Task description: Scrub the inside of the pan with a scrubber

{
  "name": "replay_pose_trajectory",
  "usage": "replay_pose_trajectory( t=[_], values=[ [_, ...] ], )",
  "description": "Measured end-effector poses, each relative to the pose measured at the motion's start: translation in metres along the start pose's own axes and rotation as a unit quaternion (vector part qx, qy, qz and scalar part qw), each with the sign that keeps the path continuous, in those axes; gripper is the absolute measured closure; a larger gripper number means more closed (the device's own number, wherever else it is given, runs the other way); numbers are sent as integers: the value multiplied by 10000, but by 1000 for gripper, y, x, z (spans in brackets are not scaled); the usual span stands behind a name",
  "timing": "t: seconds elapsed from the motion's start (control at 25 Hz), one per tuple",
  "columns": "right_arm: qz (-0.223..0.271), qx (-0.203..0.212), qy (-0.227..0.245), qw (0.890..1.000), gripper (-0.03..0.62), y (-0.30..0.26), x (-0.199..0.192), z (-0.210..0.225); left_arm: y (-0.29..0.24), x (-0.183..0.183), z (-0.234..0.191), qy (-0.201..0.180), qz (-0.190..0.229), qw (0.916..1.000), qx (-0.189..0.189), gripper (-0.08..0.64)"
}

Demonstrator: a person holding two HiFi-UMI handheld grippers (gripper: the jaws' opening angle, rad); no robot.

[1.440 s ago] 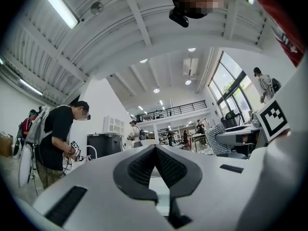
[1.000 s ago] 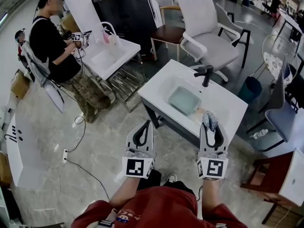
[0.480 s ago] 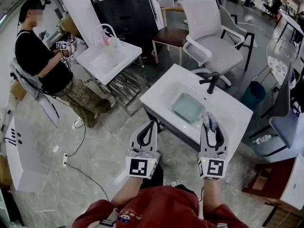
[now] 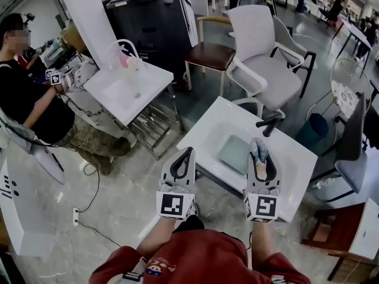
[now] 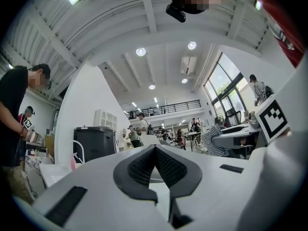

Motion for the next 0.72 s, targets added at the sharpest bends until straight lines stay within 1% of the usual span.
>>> replay_pose_trajectory(
  t=[0.2,0.32,0.44,0.56,0.72],
  values=[
    [-3,-96,173,9998,410,-52,-4,-26,-31,-11,-54,68,82,9998,-174,552],
    [-138,-141,252,9995,410,-74,-15,-39,-49,-22,-79,161,88,9994,-280,552],
    [-251,-283,306,9988,410,-90,-25,-52,-64,-37,-103,262,41,9987,-431,552],
    [-318,-454,393,9977,410,-99,-30,-56,-81,-48,-114,355,67,9975,-603,552],
    [-487,-645,539,9953,410,-103,-36,-48,-102,-59,-114,516,81,9955,-797,552]
  ],
)
Point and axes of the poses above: the fingertips, and each gripper's own axes: y backward along the fingers, z to its right, x out of its top, the point moved 7 cm from there along y, backward along the fingers, and after that the axes turned 13 degrees about z, right-handed, at the moved point
